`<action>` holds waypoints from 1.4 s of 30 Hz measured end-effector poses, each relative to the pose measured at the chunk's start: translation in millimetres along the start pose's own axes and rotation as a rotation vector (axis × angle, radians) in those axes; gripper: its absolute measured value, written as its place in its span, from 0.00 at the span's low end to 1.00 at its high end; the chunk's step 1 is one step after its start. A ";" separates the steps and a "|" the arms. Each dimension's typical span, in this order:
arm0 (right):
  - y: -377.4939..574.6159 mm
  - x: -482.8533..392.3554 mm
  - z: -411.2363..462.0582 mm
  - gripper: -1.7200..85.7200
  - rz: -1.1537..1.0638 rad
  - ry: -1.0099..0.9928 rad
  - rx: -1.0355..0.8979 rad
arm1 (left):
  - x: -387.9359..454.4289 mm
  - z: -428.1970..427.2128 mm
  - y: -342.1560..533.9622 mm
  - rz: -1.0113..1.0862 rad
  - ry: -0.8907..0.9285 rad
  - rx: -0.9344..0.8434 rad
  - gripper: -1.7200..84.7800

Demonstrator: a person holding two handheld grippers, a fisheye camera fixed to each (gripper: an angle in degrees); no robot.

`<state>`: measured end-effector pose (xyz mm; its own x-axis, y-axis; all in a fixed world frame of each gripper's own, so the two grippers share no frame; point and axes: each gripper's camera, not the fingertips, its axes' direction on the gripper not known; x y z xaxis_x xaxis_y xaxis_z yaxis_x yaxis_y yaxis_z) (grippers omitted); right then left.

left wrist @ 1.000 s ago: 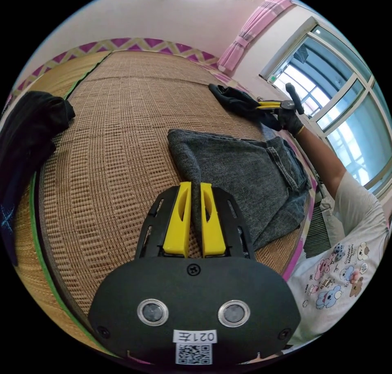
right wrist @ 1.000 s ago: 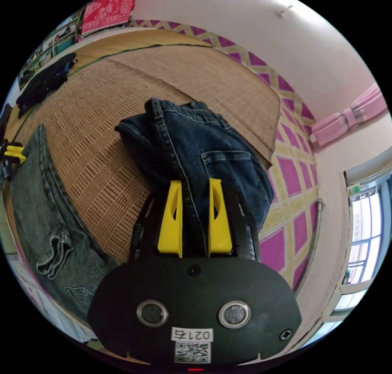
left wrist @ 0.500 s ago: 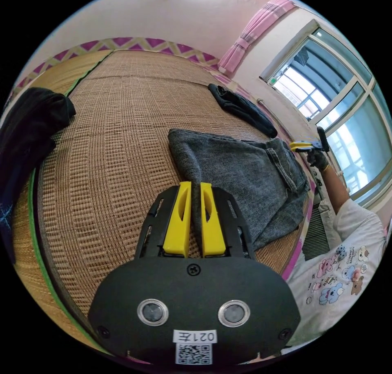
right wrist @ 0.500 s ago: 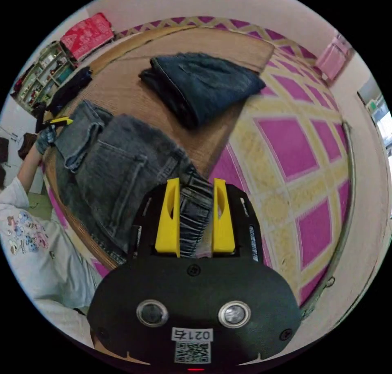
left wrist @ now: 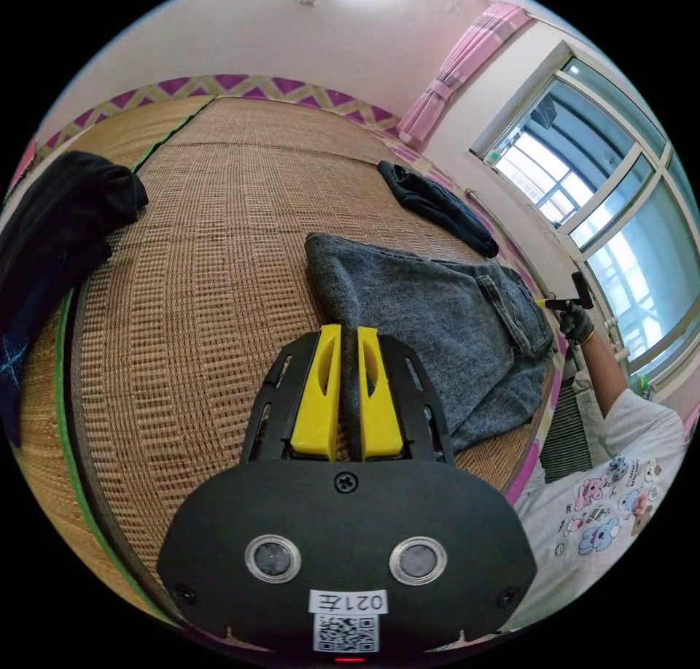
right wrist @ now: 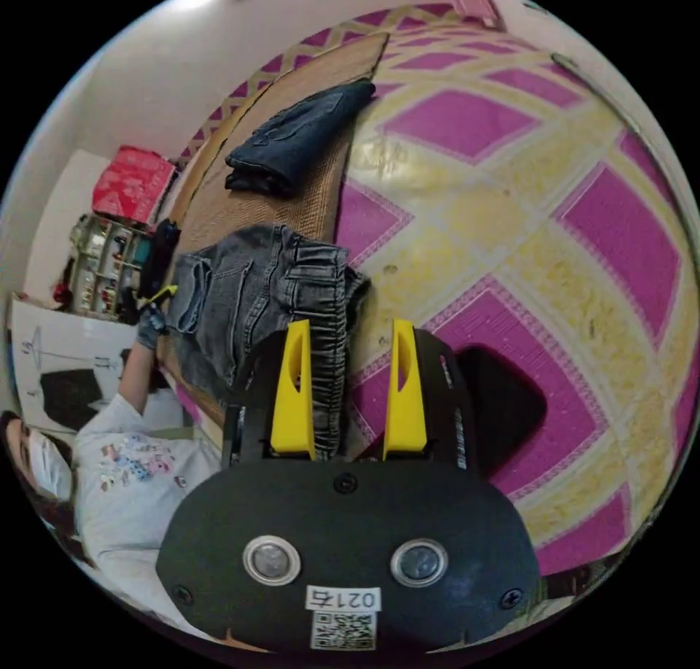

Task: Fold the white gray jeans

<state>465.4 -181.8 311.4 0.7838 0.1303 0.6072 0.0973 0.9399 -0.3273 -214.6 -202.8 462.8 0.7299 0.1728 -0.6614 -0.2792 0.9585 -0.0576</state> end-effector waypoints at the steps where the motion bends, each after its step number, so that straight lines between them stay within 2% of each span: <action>1: -2.5 9.9 7.2 0.18 0.007 -0.151 -0.025 | 0.8 -0.6 0.1 -0.001 0.000 0.000 0.06; 2: -4.1 13.7 13.7 0.18 0.017 -0.216 -0.043 | 1.9 -1.9 0.2 -0.011 0.006 0.002 0.06; 7: -8.0 29.0 11.8 0.13 0.047 -0.180 -0.079 | 8.1 -2.4 0.0 -0.040 0.003 -0.009 0.06; 12: 4.0 2.5 -47.1 0.05 -0.103 -0.237 0.052 | 29.9 -26.6 -6.9 -0.012 0.026 0.046 0.05; 15: 10.3 -23.5 -68.0 0.03 -0.167 -0.122 0.063 | 49.0 -45.3 -14.0 0.026 0.076 0.102 0.05; 17: 12.6 -21.5 -71.0 0.03 -0.134 -0.060 0.092 | 55.3 -41.7 -15.9 0.016 0.080 0.094 0.05; 21: 10.9 5.1 -26.9 0.05 -0.010 0.109 0.008 | 46.2 5.5 -4.4 -0.067 0.001 -0.033 0.06; 24: 17.8 -12.3 -18.2 0.08 -0.020 0.223 0.047 | 46.4 -9.1 3.4 -0.082 0.034 0.027 0.05; 25: 22.6 -31.6 -22.6 0.10 -0.053 0.291 0.088 | 50.4 -16.1 4.6 -0.068 0.008 0.043 0.05; 27: 30.6 -66.5 -24.6 0.11 -0.144 0.321 0.126 | 77.2 -46.0 10.1 0.018 -0.124 0.104 0.03; 28: 35.2 -91.2 -20.6 0.12 -0.211 0.304 0.131 | 85.6 -51.6 11.2 0.041 -0.130 0.117 0.02; 33: 46.8 -179.6 33.0 0.14 -0.441 0.183 0.064 | 201.2 -22.1 9.2 0.338 0.078 0.029 0.06; 36: 54.8 -211.2 71.6 0.15 -0.474 0.229 0.054 | 265.7 18.8 12.5 0.460 0.093 -0.014 0.10; 42: 74.3 -226.7 106.0 0.17 -0.417 0.441 0.142 | 321.6 69.1 19.0 0.528 0.043 -0.070 0.14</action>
<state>230.0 -108.1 226.2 0.8798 -0.3707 0.2974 0.3909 0.9204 -0.0090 57.9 -113.3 300.7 0.4529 0.6167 -0.6439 -0.6437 0.7259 0.2424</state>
